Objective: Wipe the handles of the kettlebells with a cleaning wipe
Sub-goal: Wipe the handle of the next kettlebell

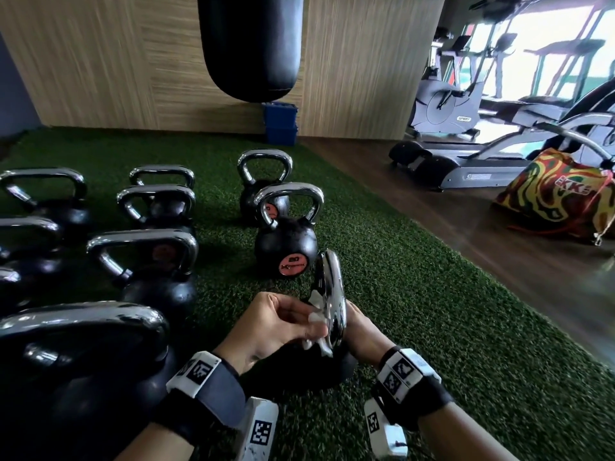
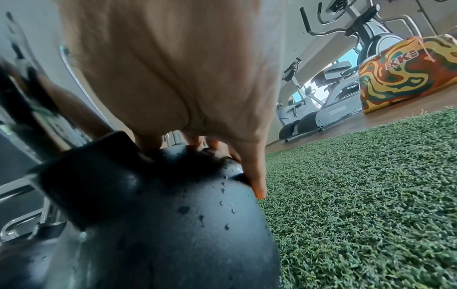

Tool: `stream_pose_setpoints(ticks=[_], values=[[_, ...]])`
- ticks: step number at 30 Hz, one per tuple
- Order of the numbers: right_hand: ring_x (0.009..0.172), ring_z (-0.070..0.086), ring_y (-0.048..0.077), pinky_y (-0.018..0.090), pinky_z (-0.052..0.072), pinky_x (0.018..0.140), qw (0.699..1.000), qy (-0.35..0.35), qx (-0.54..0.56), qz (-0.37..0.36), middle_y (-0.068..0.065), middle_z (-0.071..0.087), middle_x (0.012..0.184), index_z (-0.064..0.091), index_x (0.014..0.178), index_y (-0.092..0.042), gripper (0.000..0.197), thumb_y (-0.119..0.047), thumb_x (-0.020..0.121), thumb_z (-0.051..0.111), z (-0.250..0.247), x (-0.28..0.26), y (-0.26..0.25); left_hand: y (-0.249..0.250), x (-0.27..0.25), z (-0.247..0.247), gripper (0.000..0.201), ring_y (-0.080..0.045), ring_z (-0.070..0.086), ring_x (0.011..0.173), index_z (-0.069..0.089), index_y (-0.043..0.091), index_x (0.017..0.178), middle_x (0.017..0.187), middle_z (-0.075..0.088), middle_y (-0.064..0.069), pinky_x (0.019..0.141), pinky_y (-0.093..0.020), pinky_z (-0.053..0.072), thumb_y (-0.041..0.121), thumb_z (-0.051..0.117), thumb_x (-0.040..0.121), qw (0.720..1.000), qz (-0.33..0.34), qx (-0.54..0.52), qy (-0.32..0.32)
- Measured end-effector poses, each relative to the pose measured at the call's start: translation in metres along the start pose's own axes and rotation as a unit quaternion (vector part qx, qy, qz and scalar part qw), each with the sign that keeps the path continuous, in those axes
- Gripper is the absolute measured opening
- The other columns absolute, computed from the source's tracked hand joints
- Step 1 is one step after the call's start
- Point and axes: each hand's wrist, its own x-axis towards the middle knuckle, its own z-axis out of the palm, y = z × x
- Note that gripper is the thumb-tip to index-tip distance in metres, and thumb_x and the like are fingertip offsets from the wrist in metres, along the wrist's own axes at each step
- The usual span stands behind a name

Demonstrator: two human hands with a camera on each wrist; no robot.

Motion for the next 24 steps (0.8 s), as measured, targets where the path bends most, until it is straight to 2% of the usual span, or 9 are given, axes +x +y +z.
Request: stream_pose_setpoints(ticks=[6,10,12,14,16,18,21,23,24], values=[[0.134,0.047,0.026,0.038,0.04,0.11,0.999,0.001,-0.04,-0.002,0.01,0.044,0.15,0.04,0.149,-0.013,0.056,-0.025,0.098,0.06,0.001,0.001,0.003,-0.022,-0.001,0.003,0.032,-0.017,0.074,0.072,0.084,0.025,0.079,0.08,0.08,-0.006,0.07,-0.029,0.059,0.03,0.095,0.049,0.997,0.015,0.075,0.007],[0.135,0.047,0.025,0.034,0.039,0.11,0.999,0.011,-0.039,0.001,0.009,0.045,0.15,0.038,0.15,-0.016,0.058,-0.027,0.097,0.06,0.001,-0.003,0.0,-0.031,-0.002,0.002,0.028,-0.016,0.075,0.072,0.083,0.033,0.084,0.078,0.08,-0.002,0.071,-0.03,0.059,0.025,0.097,0.061,0.993,0.018,0.114,0.008],[0.131,0.049,0.024,0.038,0.04,0.11,1.0,0.003,-0.007,0.013,0.01,0.048,0.148,0.045,0.144,-0.016,0.059,-0.041,0.092,0.057,-0.001,-0.006,-0.007,-0.033,-0.002,0.003,0.026,-0.015,0.074,0.071,0.083,0.032,0.087,0.079,0.08,-0.003,0.07,-0.03,0.059,0.028,0.096,0.064,0.994,0.019,0.112,0.003],[0.119,0.055,0.017,0.04,0.044,0.107,1.0,-0.013,0.016,0.02,0.008,0.058,0.138,0.055,0.13,-0.023,0.056,-0.053,0.083,0.05,-0.008,-0.009,-0.012,-0.03,-0.002,0.001,0.025,-0.012,0.073,0.07,0.083,0.029,0.09,0.078,0.079,-0.003,0.068,-0.026,0.058,0.035,0.094,0.068,0.994,0.027,0.107,-0.004],[0.11,0.061,0.012,0.035,0.052,0.096,0.999,-0.011,-0.035,0.02,0.002,0.065,0.131,0.06,0.13,-0.022,0.044,-0.042,0.092,0.059,-0.021,-0.011,-0.014,-0.024,-0.002,-0.004,0.028,-0.011,0.074,0.075,0.083,0.026,0.09,0.081,0.08,-0.002,0.07,-0.022,0.058,0.039,0.093,0.068,0.995,0.036,0.087,0.02],[0.099,0.067,0.009,0.019,0.053,0.074,0.995,0.082,-0.05,0.027,-0.001,0.069,0.124,0.061,0.132,-0.019,0.04,-0.033,0.094,0.066,-0.04,-0.015,-0.016,-0.015,-0.001,-0.009,0.031,-0.012,0.074,0.075,0.082,0.02,0.092,0.083,0.08,-0.004,0.067,-0.018,0.056,0.03,0.092,0.065,0.996,0.038,0.006,0.075],[0.075,0.068,0.001,0.011,0.049,0.056,0.963,0.265,0.042,-0.014,-0.009,0.075,0.102,0.068,0.12,-0.028,0.029,-0.027,0.091,0.07,-0.07,-0.027,-0.041,0.004,0.003,-0.013,0.046,-0.017,0.072,0.074,0.074,0.001,0.106,0.092,0.074,-0.019,0.064,-0.022,0.059,0.018,0.089,0.065,0.985,0.035,-0.136,0.1],[0.073,0.066,0.0,0.006,0.049,0.057,0.954,0.268,0.095,-0.095,-0.016,0.074,0.093,0.074,0.11,-0.032,0.023,-0.027,0.087,0.075,-0.083,-0.035,-0.062,0.019,0.005,-0.012,0.052,-0.017,0.069,0.076,0.071,-0.002,0.105,0.094,0.071,-0.019,0.067,-0.023,0.06,0.024,0.089,0.064,0.98,0.043,-0.176,0.082],[0.076,0.066,-0.001,0.006,0.049,0.062,0.957,0.238,0.091,-0.137,-0.018,0.074,0.094,0.075,0.109,-0.034,0.025,-0.033,0.085,0.077,-0.087,-0.04,-0.074,0.026,0.006,-0.011,0.046,-0.015,0.067,0.076,0.073,0.004,0.097,0.091,0.071,-0.014,0.067,-0.022,0.059,0.029,0.088,0.061,0.978,0.045,-0.19,0.072]])
